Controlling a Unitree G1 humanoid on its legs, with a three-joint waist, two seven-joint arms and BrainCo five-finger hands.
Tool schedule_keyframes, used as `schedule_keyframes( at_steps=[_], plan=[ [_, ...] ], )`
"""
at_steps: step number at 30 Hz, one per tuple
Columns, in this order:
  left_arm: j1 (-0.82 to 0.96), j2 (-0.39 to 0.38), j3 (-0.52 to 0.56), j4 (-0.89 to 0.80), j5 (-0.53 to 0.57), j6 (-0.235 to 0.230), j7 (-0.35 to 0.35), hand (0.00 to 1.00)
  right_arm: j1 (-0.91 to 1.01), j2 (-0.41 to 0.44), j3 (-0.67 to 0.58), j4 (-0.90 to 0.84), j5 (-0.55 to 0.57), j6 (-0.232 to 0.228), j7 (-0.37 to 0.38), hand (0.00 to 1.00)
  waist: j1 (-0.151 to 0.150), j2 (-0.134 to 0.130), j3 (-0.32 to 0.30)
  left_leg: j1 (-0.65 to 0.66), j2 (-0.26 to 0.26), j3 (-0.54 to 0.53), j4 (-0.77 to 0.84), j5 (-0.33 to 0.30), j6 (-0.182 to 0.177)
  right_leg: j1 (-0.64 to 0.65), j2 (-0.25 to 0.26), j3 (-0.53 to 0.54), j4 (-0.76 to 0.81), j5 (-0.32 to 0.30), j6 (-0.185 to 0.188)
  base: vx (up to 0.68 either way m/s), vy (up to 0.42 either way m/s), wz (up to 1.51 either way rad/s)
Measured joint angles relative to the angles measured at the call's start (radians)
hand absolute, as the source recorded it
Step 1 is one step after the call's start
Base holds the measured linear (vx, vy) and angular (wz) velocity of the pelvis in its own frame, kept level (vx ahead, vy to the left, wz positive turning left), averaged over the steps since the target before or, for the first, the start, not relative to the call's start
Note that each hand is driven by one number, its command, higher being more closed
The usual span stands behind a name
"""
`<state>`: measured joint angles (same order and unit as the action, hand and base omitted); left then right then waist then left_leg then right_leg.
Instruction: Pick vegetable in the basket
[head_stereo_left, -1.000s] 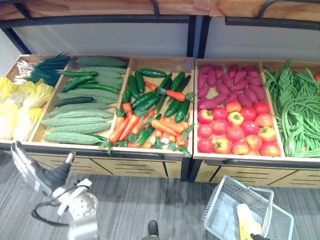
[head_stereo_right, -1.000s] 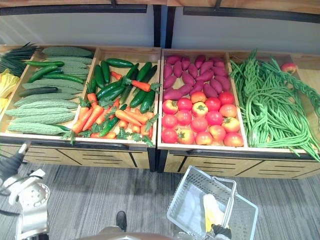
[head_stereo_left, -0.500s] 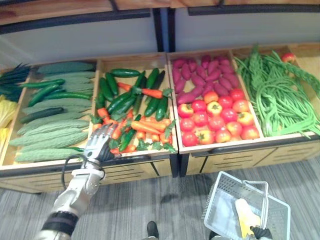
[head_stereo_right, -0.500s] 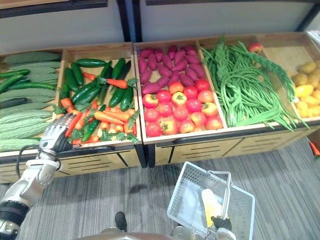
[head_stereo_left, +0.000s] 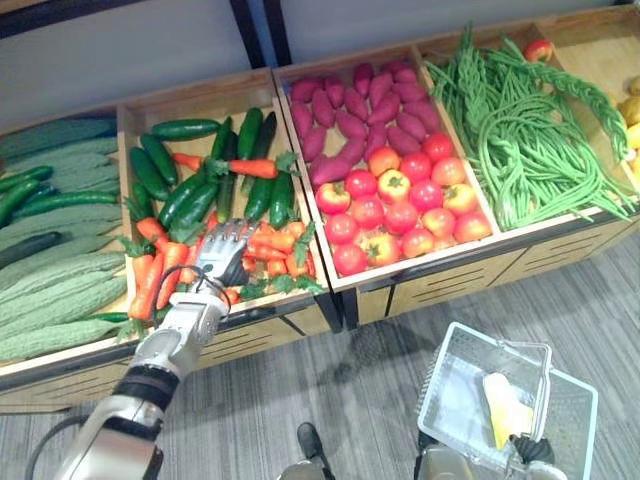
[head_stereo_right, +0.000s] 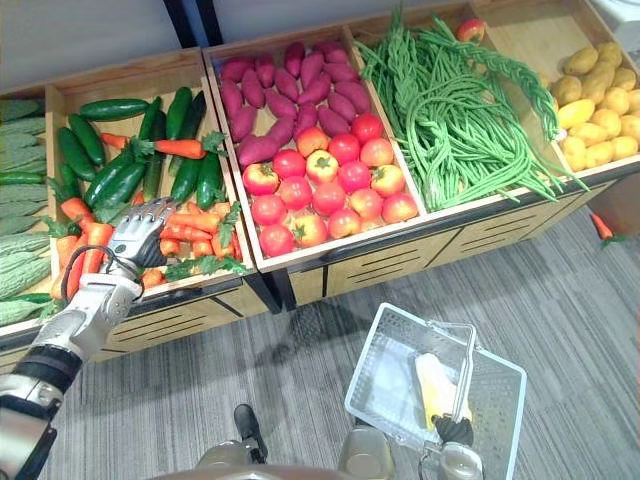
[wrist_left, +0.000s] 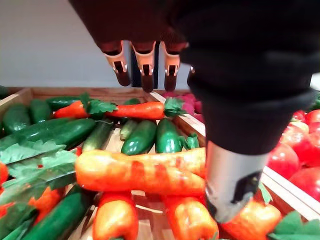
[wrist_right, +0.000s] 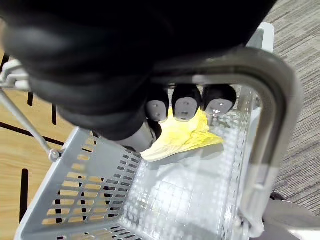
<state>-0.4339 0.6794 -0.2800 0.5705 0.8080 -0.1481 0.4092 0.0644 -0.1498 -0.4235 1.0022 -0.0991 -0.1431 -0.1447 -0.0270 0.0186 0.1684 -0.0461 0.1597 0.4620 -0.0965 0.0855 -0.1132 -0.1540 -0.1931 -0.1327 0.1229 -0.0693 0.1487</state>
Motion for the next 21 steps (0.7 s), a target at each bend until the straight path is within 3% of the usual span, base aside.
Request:
schedule_keyframes(
  at_steps=[10, 21],
  plan=[
    [-0.085, 0.0, 0.0, 0.058, 0.0, 0.028, 0.006, 0.0, 0.0, 0.0, 0.002, -0.017, 0.0, -0.001, -0.002, 1.0, 0.005, 0.0, 0.007, -0.022, 0.002, 0.016, 0.0, -0.001, -0.001, -0.036, -0.001, 0.015, 0.021, 0.0, 0.0, 0.01, 0.005, -0.01],
    [-0.174, 0.0, -0.01, 0.114, 0.0, 0.046, 0.006, 0.0, -0.004, -0.002, 0.043, -0.052, 0.022, -0.011, -0.012, 1.0, 0.013, -0.022, 0.053, -0.076, 0.003, 0.02, 0.0, 0.007, 0.004, -0.105, 0.0, 0.03, 0.051, 0.002, -0.001, 0.0, 0.007, 0.0]
  ],
)
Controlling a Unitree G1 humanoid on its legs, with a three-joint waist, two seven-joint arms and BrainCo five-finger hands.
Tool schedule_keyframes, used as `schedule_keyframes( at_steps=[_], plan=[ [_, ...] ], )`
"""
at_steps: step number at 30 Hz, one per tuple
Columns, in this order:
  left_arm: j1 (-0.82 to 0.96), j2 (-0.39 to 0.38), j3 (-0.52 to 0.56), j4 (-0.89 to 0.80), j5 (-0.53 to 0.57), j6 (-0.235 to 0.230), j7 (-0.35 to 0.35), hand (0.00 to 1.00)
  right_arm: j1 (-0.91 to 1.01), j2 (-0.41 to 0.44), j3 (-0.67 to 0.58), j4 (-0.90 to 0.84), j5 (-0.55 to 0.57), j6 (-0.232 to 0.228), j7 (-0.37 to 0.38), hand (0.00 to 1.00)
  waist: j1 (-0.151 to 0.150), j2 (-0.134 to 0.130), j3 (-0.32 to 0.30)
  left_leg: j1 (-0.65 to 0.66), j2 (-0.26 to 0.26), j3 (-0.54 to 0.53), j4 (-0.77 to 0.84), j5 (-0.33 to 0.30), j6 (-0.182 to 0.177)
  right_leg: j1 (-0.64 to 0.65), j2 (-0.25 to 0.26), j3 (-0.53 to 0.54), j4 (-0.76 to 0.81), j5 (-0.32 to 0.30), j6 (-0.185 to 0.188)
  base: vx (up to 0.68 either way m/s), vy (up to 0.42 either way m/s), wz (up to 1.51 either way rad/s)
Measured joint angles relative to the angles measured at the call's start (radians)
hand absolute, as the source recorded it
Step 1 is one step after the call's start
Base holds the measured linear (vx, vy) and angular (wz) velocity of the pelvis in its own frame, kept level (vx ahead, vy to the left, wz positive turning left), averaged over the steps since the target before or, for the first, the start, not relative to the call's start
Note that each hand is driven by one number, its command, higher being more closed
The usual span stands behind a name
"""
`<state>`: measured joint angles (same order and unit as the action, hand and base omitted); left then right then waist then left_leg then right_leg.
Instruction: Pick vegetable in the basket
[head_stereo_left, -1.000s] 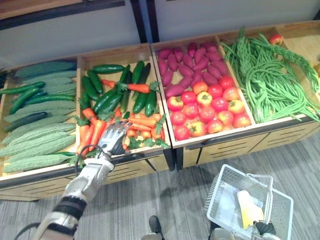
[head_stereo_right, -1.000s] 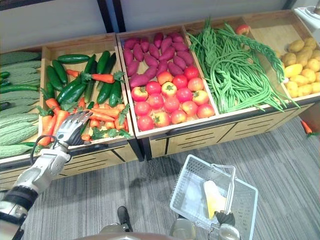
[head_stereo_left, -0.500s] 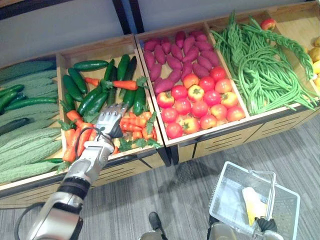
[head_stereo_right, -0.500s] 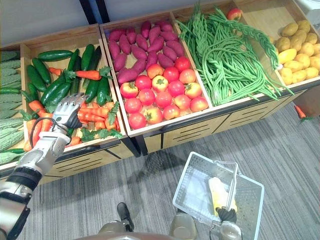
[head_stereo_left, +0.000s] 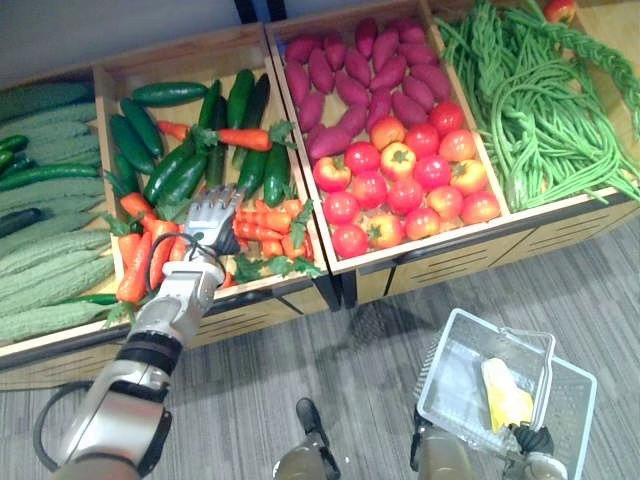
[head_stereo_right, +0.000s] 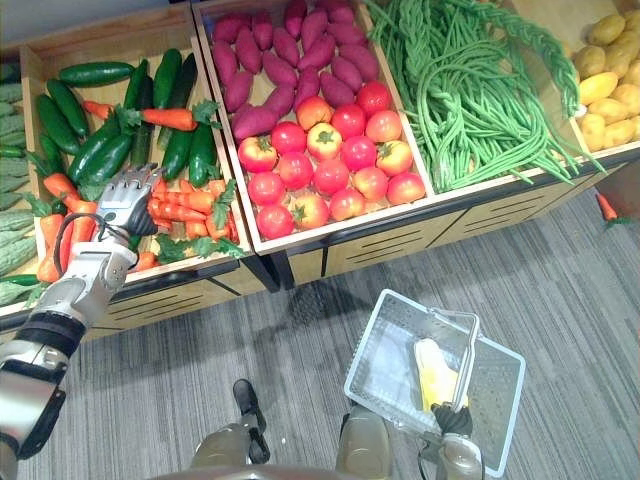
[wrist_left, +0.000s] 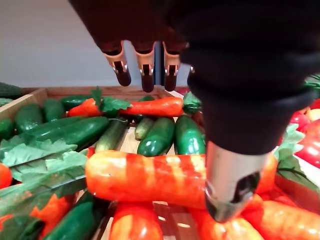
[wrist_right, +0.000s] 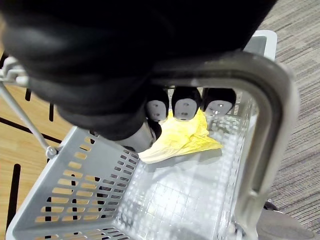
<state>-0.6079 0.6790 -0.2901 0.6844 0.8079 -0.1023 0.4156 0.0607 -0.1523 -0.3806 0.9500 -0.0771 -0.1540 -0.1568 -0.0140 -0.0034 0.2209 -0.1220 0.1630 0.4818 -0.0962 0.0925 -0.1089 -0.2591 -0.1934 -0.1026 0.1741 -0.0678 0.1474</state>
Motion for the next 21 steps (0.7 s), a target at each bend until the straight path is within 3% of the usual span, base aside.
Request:
schedule_keyframes(
  at_steps=[9, 10, 14, 21],
  plan=[
    [-0.07, -0.002, -0.008, 0.085, -0.003, 0.019, 0.002, 0.0, -0.033, -0.001, 0.041, -0.039, 0.001, -0.004, -0.009, 1.0, 0.016, -0.027, 0.058, -0.052, 0.007, 0.028, 0.0, 0.002, 0.002, -0.073, 0.006, 0.041, -0.002, 0.038, -0.009, 0.05, 0.013, -0.09],
    [-0.077, -0.003, -0.007, 0.099, -0.004, 0.019, 0.004, 1.0, -0.042, -0.002, 0.045, -0.04, 0.001, -0.004, -0.009, 1.0, 0.016, -0.032, 0.07, -0.052, 0.008, 0.031, 0.0, 0.002, 0.002, -0.077, 0.005, 0.05, -0.002, 0.04, -0.005, 0.06, 0.007, -0.14],
    [-0.086, -0.01, 0.027, 0.117, -0.01, 0.027, 0.017, 1.0, -0.049, -0.005, 0.076, -0.061, 0.001, -0.004, -0.011, 1.0, 0.018, -0.033, 0.077, -0.066, 0.025, 0.055, 0.0, 0.002, 0.002, -0.103, 0.023, 0.075, -0.009, 0.085, -0.007, 0.07, 0.014, -0.16],
    [-0.103, -0.04, 0.047, 0.141, -0.011, 0.026, 0.016, 1.0, -0.047, -0.013, 0.106, -0.07, 0.001, -0.005, -0.013, 1.0, 0.018, -0.033, 0.077, -0.046, 0.025, 0.073, 0.0, 0.001, 0.001, -0.094, 0.022, 0.086, -0.009, 0.087, -0.005, 0.06, -0.001, -0.06]
  ],
)
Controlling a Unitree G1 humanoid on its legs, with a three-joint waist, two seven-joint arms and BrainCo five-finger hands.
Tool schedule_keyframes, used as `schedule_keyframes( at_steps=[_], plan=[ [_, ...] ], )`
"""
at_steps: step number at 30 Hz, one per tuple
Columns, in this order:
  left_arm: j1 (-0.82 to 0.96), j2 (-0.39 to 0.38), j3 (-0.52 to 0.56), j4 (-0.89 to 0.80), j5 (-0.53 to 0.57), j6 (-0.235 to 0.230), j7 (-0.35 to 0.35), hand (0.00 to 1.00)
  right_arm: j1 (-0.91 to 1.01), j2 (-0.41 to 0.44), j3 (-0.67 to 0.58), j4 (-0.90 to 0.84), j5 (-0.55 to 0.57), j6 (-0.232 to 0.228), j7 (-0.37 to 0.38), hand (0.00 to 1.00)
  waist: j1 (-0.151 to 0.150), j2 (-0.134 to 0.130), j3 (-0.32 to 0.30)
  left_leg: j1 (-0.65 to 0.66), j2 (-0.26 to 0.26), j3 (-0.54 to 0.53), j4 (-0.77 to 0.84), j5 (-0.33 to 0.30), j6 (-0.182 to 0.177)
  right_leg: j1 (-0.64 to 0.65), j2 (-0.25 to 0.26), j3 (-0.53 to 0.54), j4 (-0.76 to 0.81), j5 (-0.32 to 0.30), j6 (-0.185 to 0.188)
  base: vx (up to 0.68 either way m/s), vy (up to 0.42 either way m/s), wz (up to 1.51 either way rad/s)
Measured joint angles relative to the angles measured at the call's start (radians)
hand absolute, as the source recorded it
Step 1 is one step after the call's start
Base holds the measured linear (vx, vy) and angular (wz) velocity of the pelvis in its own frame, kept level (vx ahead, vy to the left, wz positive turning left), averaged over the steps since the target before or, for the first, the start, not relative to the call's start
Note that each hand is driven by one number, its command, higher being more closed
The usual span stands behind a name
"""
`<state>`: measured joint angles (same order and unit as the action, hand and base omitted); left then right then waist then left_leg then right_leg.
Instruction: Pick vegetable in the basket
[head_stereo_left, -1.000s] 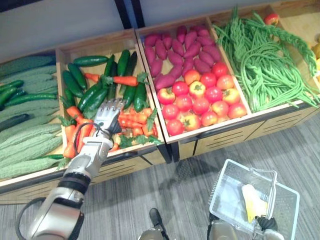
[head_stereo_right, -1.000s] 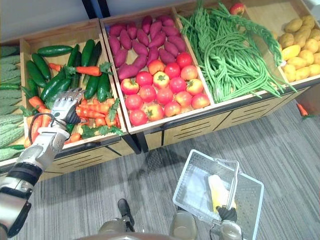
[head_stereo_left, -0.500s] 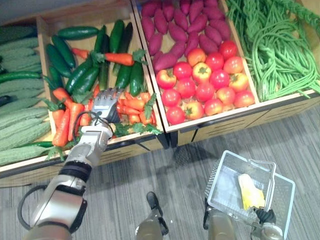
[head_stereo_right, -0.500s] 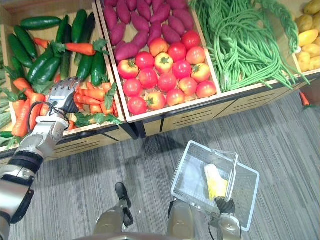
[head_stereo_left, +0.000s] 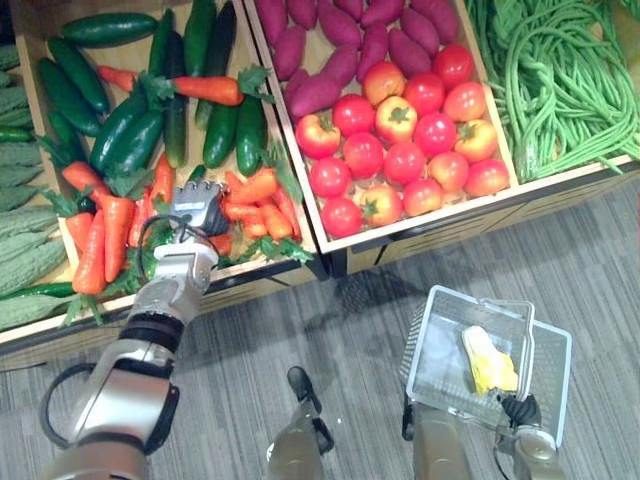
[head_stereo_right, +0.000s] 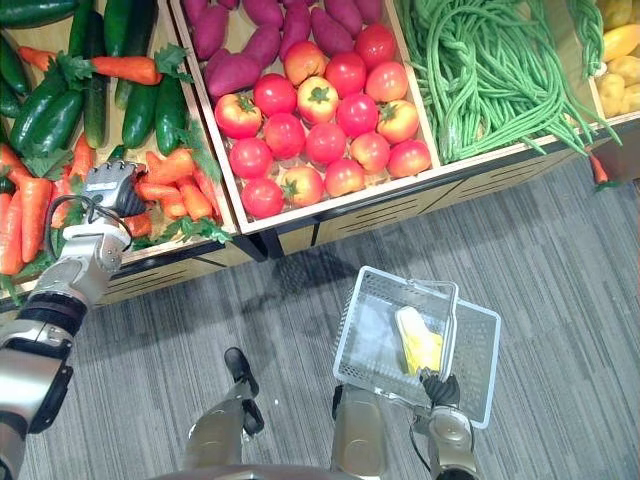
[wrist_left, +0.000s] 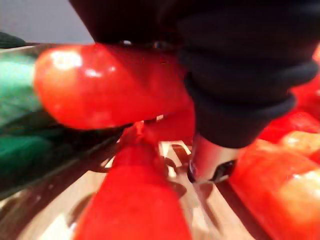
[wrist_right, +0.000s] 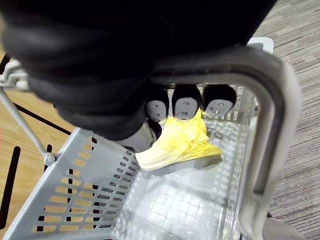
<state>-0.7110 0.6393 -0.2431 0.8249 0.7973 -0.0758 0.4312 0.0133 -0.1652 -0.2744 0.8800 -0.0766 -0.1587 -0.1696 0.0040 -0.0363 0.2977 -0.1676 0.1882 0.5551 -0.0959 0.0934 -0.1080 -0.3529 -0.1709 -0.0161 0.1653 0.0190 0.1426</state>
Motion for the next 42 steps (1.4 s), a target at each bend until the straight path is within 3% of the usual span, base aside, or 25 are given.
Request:
schedule_keyframes(
  at_steps=[12, 16, 21, 28, 30, 33, 35, 36, 38, 40, 42],
  plan=[
    [0.052, -0.049, 0.015, 0.0, 0.003, 0.013, -0.014, 1.0, 0.03, -0.005, 0.005, 0.0, -0.002, 0.002, 0.0, 1.0, -0.001, 0.004, -0.002, 0.042, 0.009, -0.019, 0.049, -0.013, -0.003, 0.08, -0.007, -0.028, -0.009, -0.007, 0.0, 0.03, -0.012, 0.03],
    [0.094, -0.044, 0.023, -0.13, 0.012, 0.019, -0.015, 1.0, 0.058, -0.005, -0.033, 0.004, -0.019, 0.006, -0.001, 1.0, 0.002, 0.008, -0.01, 0.083, -0.005, -0.051, 0.044, -0.01, 0.0, 0.143, -0.026, -0.074, -0.008, -0.056, 0.001, -0.02, -0.005, 0.26],
    [0.179, -0.039, 0.03, -0.255, 0.013, 0.011, -0.017, 1.0, 0.09, -0.02, -0.124, 0.042, -0.045, 0.026, -0.003, 1.0, 0.0, 0.048, -0.095, 0.111, -0.022, -0.1, 0.0, 0.018, 0.002, 0.187, -0.022, -0.114, -0.022, -0.064, 0.001, 0.01, 0.003, 0.2],
    [0.291, 0.014, 0.045, -0.539, 0.013, -0.011, -0.02, 1.0, 0.099, -0.049, -0.163, 0.042, -0.104, 0.048, -0.002, 1.0, -0.003, 0.043, -0.173, 0.132, -0.028, -0.106, -0.001, 0.018, 0.002, 0.222, -0.023, -0.108, -0.048, -0.058, 0.008, 0.01, 0.009, 0.02],
    [0.349, 0.031, 0.044, -0.698, 0.012, -0.045, -0.023, 1.0, 0.096, -0.076, -0.16, 0.038, -0.145, 0.058, 0.003, 1.0, -0.006, 0.042, -0.194, 0.143, -0.028, -0.092, -0.001, 0.017, 0.002, 0.227, -0.018, -0.086, -0.063, -0.047, 0.011, 0.02, 0.016, -0.21],
    [0.394, 0.043, 0.04, -0.799, 0.002, -0.106, -0.045, 1.0, 0.083, -0.134, -0.116, -0.011, -0.186, 0.064, 0.018, 1.0, -0.008, 0.043, -0.199, 0.177, -0.025, -0.045, -0.005, 0.012, -0.005, 0.233, -0.007, -0.033, -0.083, -0.027, 0.011, 0.01, 0.012, -0.58],
    [0.416, 0.064, -0.004, -0.868, -0.012, -0.164, -0.07, 1.0, 0.094, -0.225, -0.001, -0.127, -0.19, 0.062, 0.063, 1.0, -0.028, 0.042, -0.217, 0.204, -0.019, 0.013, -0.008, 0.001, -0.017, 0.226, 0.009, 0.03, -0.103, -0.005, 0.014, -0.03, 0.005, -0.75],
    [0.423, 0.076, -0.02, -0.882, -0.016, -0.177, -0.079, 1.0, 0.093, -0.254, 0.029, -0.153, -0.19, 0.056, 0.079, 1.0, -0.032, 0.04, -0.223, 0.212, -0.018, 0.028, -0.008, -0.002, -0.02, 0.221, 0.013, 0.049, -0.105, -0.001, 0.016, -0.02, -0.005, -0.9],
    [0.428, 0.095, -0.096, -0.923, -0.059, -0.235, -0.11, 1.0, 0.088, -0.378, 0.114, -0.226, -0.185, 0.001, 0.14, 1.0, -0.043, 0.041, -0.242, 0.255, -0.016, 0.093, -0.008, -0.015, -0.03, 0.218, 0.03, 0.121, -0.117, 0.01, 0.02, -0.01, -0.011, -0.91],
    [0.428, 0.112, -0.154, -0.969, -0.092, -0.266, -0.134, 1.0, 0.083, -0.441, 0.153, -0.277, -0.182, -0.024, 0.169, 1.0, -0.06, 0.038, -0.252, 0.28, -0.015, 0.127, -0.008, -0.022, -0.037, 0.219, 0.04, 0.156, -0.114, 0.013, 0.025, -0.01, -0.011, -0.71],
    [0.427, 0.116, -0.212, -1.011, -0.128, -0.287, -0.163, 1.0, 0.082, -0.481, 0.193, -0.339, -0.182, -0.028, 0.191, 1.0, -0.058, 0.033, -0.258, 0.311, -0.011, 0.18, -0.008, -0.033, -0.042, 0.218, 0.054, 0.202, -0.115, 0.021, 0.026, -0.02, -0.014, -0.75]
  ],
)
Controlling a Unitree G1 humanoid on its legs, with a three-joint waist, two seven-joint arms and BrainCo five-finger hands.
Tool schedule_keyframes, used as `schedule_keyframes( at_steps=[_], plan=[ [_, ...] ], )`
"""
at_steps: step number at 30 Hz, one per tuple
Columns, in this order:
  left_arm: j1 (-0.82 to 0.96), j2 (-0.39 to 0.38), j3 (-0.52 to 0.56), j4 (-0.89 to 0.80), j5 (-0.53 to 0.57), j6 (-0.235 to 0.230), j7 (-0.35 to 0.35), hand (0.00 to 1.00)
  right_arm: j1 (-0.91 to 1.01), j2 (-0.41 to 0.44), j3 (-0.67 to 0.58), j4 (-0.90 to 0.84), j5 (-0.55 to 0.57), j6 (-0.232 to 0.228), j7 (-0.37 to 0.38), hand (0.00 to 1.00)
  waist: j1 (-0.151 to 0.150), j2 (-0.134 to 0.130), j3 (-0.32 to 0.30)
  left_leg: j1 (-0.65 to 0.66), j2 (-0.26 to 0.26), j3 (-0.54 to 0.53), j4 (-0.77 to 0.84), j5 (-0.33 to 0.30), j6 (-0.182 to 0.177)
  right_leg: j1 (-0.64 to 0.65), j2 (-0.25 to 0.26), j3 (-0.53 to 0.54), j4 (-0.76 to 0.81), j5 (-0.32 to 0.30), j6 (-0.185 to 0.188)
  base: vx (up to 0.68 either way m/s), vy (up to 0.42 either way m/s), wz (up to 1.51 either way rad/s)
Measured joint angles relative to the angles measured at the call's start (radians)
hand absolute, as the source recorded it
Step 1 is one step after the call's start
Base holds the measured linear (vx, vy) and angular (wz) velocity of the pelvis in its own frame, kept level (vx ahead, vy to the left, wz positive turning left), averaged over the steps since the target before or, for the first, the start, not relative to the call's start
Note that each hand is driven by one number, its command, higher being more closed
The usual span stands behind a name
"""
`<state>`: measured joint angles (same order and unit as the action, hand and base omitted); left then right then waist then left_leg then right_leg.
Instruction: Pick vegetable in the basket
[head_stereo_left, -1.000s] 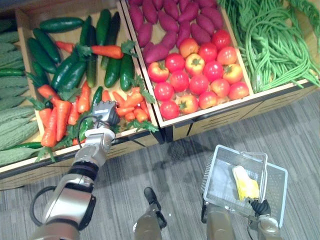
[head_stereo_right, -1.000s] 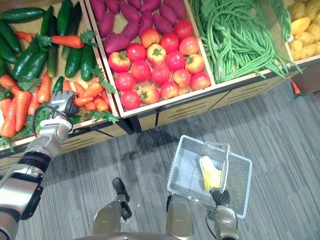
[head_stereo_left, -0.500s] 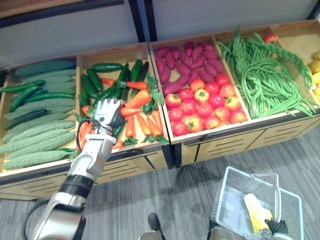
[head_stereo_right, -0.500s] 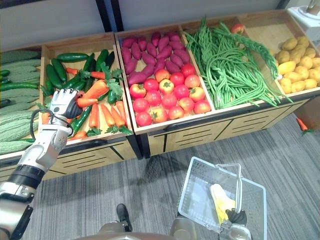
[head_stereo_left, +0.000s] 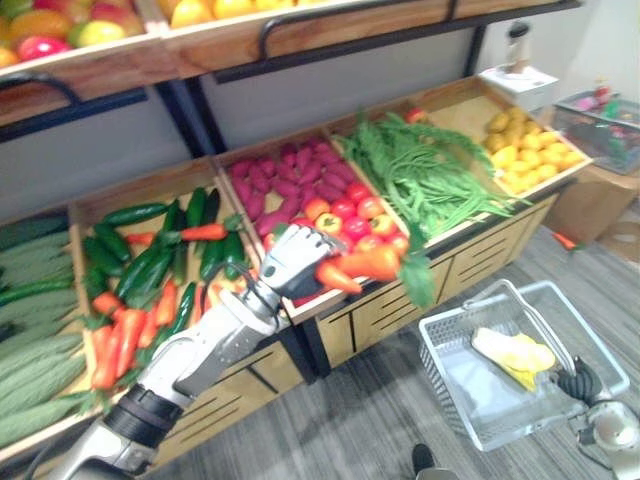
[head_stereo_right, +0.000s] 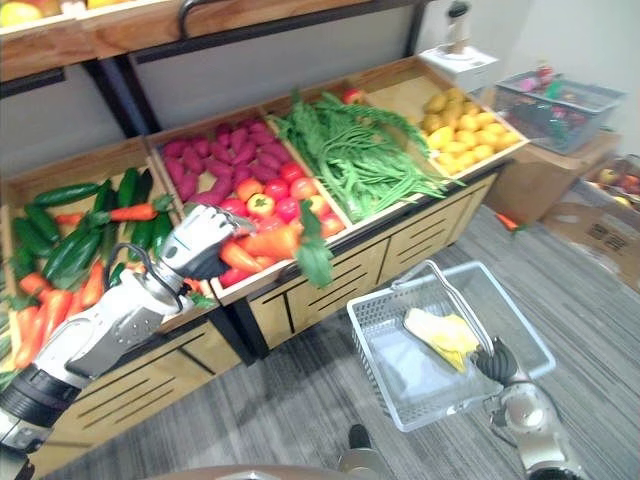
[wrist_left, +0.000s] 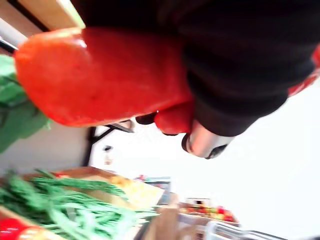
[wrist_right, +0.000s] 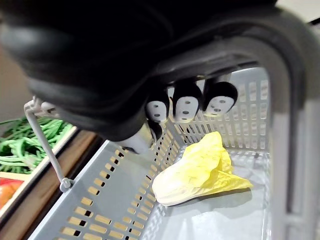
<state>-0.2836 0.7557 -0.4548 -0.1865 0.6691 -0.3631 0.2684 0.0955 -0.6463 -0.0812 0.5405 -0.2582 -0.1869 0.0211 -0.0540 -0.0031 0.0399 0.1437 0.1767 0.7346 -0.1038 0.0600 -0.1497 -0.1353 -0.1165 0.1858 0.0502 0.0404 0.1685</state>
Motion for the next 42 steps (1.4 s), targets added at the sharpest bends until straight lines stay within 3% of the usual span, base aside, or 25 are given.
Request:
schedule_keyframes(
  at_steps=[7, 9, 14, 20, 34, 42],
  plan=[
    [-0.13, -0.014, -0.332, -0.051, -0.079, -0.074, -0.093, 1.0, 0.011, -0.117, 0.129, -0.196, 0.005, -0.002, 0.077, 1.0, -0.006, -0.005, -0.027, 0.057, 0.007, 0.143, 0.007, -0.032, -0.027, -0.025, 0.042, 0.111, 0.016, 0.004, 0.009, -0.02, -0.01, -0.54],
    [-0.172, -0.044, -0.409, -0.046, -0.117, -0.079, -0.131, 1.0, 0.009, -0.167, 0.183, -0.275, 0.106, -0.003, 0.132, 1.0, -0.022, 0.0, -0.031, 0.075, 0.014, 0.186, 0.007, -0.039, -0.037, -0.035, 0.062, 0.141, 0.025, 0.009, 0.003, 0.03, 0.001, -0.45],
    [-0.226, -0.121, -0.514, -0.002, -0.155, -0.088, -0.198, 1.0, -0.009, -0.249, 0.288, -0.413, 0.265, -0.017, 0.217, 1.0, -0.031, 0.008, -0.036, 0.094, 0.064, 0.255, 0.106, -0.091, -0.064, -0.037, 0.097, 0.195, 0.037, 0.014, -0.004, 0.04, 0.006, -0.45],
    [-0.234, -0.195, -0.597, 0.098, -0.156, -0.086, -0.255, 1.0, -0.057, -0.312, 0.378, -0.512, 0.301, -0.043, 0.262, 1.0, -0.057, 0.012, -0.036, 0.093, 0.096, 0.289, 0.183, -0.14, -0.075, -0.038, 0.107, 0.217, 0.037, 0.014, -0.004, -0.01, 0.032, -0.14],
    [-0.231, -0.259, -0.639, 0.349, -0.141, -0.083, -0.314, 1.0, -0.168, -0.444, 0.524, -0.628, 0.336, -0.046, 0.305, 1.0, -0.103, 0.025, -0.033, 0.123, 0.128, 0.403, 0.269, -0.201, -0.096, -0.068, 0.153, 0.318, 0.055, 0.014, -0.004, -0.02, 0.026, -0.24],
    [-0.224, -0.365, -0.546, 0.568, -0.007, -0.026, -0.306, 1.0, -0.174, -0.477, 0.522, -0.704, 0.357, -0.065, 0.33, 1.0, -0.11, 0.019, -0.002, 0.123, 0.134, 0.41, 0.287, -0.213, -0.098, -0.069, 0.154, 0.324, 0.057, 0.014, -0.004, -0.03, 0.013, -0.02]
  ],
)
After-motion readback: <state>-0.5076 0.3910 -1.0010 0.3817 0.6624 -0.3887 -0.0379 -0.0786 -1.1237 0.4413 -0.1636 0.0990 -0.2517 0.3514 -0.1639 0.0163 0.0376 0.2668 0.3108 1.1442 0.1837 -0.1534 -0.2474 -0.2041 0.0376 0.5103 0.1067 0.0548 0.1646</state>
